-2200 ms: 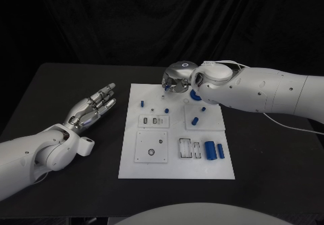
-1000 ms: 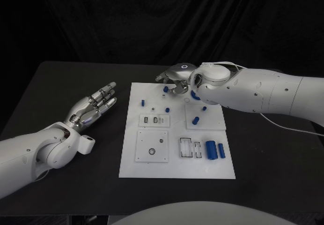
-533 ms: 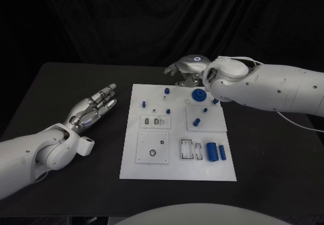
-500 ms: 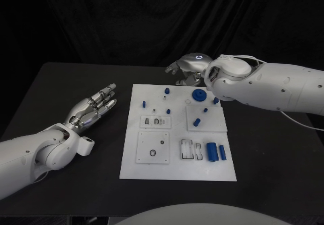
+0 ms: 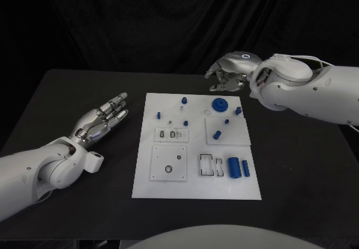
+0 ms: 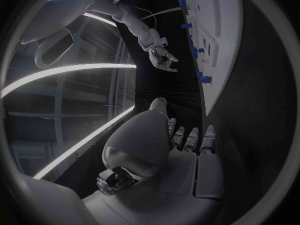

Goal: Assemble the parts on the task board

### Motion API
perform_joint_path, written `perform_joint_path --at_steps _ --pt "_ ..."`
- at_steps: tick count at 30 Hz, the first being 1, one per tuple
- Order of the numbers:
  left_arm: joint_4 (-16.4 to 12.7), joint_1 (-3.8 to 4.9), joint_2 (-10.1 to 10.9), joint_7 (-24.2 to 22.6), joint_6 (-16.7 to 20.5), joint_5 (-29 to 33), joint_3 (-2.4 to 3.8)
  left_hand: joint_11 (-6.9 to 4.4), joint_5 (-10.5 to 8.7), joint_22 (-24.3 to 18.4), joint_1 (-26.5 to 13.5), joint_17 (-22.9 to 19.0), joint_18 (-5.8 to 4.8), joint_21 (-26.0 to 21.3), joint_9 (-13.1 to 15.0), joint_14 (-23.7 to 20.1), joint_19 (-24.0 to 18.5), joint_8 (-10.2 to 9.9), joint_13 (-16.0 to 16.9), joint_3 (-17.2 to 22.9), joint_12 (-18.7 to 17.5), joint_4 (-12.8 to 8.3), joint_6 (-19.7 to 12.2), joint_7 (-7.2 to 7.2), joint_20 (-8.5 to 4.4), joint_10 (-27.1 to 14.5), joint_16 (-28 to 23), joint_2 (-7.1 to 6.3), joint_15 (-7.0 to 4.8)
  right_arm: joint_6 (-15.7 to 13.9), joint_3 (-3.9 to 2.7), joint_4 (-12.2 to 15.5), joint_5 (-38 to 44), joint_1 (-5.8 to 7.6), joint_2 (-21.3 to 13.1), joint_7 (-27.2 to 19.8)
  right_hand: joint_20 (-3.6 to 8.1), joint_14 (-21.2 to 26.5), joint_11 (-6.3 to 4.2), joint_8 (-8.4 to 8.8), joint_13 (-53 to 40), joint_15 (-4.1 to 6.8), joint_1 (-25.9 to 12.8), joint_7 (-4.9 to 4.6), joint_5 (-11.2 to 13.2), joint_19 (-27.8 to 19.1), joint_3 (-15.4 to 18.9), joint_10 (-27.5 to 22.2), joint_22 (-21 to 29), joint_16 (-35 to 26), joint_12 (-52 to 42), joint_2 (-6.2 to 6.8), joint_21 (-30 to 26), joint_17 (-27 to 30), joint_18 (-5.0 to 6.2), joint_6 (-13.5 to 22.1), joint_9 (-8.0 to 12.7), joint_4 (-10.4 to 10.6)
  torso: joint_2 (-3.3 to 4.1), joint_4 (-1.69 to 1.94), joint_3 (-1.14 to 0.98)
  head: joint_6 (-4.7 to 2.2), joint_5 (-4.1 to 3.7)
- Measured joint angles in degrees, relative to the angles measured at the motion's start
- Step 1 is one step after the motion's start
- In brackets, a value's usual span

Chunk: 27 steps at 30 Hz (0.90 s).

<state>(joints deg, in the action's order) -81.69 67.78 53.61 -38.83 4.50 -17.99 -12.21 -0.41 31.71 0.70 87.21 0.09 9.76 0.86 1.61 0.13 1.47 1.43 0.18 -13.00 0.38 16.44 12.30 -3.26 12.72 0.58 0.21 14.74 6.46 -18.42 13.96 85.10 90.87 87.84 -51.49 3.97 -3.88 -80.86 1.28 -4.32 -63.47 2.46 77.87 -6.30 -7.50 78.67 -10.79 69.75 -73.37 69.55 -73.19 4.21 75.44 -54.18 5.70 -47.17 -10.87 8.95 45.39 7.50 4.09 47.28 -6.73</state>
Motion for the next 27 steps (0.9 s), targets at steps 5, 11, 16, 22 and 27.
perform_joint_path --at_steps 5,11,16,22,27 --pt "0.21 0.00 -0.29 0.00 -0.03 0.00 0.00 0.19 0.00 0.00 0.00 0.00 0.00 0.00 0.00 0.00 0.00 0.00 0.00 0.17 0.00 -0.17 0.00 0.00 0.00 -0.19 0.00 0.00 0.00 1.67 0.11 -1.02 0.00 -1.05 -0.14 1.77 0.35 -2.90 -0.32 0.00 -11.38 0.30 -2.75 0.15 0.00 4.64 1.86 13.80 -1.58 16.73 -16.30 -0.51 6.32 -20.19 -2.17 -1.38 -0.59 1.86 0.02 -0.03 0.01 0.01 0.05" --pt "0.32 0.00 -0.48 0.00 -0.09 -0.01 0.00 0.19 0.00 0.00 0.00 0.01 0.00 0.00 -0.01 0.00 0.00 0.00 0.00 0.17 0.00 -0.17 0.00 0.00 0.00 -0.19 0.00 0.00 0.00 3.23 0.18 -2.21 0.34 -2.18 -0.10 3.38 0.40 -2.90 -0.46 0.45 -11.48 0.30 -4.38 0.47 0.32 5.18 2.91 13.99 -1.58 19.91 -16.67 -0.21 8.59 -20.77 -3.06 0.29 -0.28 2.59 0.09 -0.12 -0.05 0.01 0.21" --pt "0.39 0.00 -0.49 0.00 -0.15 -0.01 0.00 0.19 0.00 0.00 0.00 0.01 0.00 0.00 0.00 0.00 0.21 0.00 0.00 0.16 0.00 -0.17 0.00 0.00 0.21 -0.19 0.00 0.00 0.00 4.47 0.18 -2.56 0.69 -2.76 -0.29 4.49 0.40 -2.90 -0.46 0.45 -11.47 0.30 -4.38 0.51 0.45 5.18 2.98 13.99 -1.58 20.32 -16.67 -0.21 8.89 -20.77 -3.06 0.85 -0.12 2.66 0.13 -0.01 -0.13 0.16 -0.01" --pt "0.42 0.00 -0.49 0.00 -0.22 -0.01 0.00 0.19 0.00 0.00 0.00 -0.02 0.00 0.00 -0.01 0.00 0.21 0.00 0.00 0.16 0.00 -0.16 0.00 0.00 0.21 -0.19 0.00 0.00 0.00 5.68 0.19 -2.66 0.99 -3.26 -0.80 5.44 0.40 -2.90 -0.46 0.45 -11.47 0.30 -4.38 0.51 0.45 5.18 2.98 13.99 -1.57 20.32 -16.67 -0.21 9.32 -20.77 -3.05 0.85 -0.06 2.66 0.13 0.18 -0.13 0.29 -0.30" --pt "0.48 0.00 -0.57 0.00 -0.28 -0.01 0.00 0.19 0.00 0.00 0.00 -0.04 0.00 0.00 -0.01 0.00 0.21 0.00 0.00 0.16 0.00 -0.16 0.00 0.00 0.21 -0.19 0.00 0.00 0.00 6.17 0.20 -2.57 1.11 -3.45 -1.22 5.79 0.40 -2.90 -0.45 0.45 -11.46 0.30 -4.38 0.51 -0.04 5.18 2.97 13.99 -1.57 20.32 -16.67 -0.22 9.32 -20.76 -3.05 0.85 -0.06 2.66 0.13 0.19 -0.05 0.30 -0.32"
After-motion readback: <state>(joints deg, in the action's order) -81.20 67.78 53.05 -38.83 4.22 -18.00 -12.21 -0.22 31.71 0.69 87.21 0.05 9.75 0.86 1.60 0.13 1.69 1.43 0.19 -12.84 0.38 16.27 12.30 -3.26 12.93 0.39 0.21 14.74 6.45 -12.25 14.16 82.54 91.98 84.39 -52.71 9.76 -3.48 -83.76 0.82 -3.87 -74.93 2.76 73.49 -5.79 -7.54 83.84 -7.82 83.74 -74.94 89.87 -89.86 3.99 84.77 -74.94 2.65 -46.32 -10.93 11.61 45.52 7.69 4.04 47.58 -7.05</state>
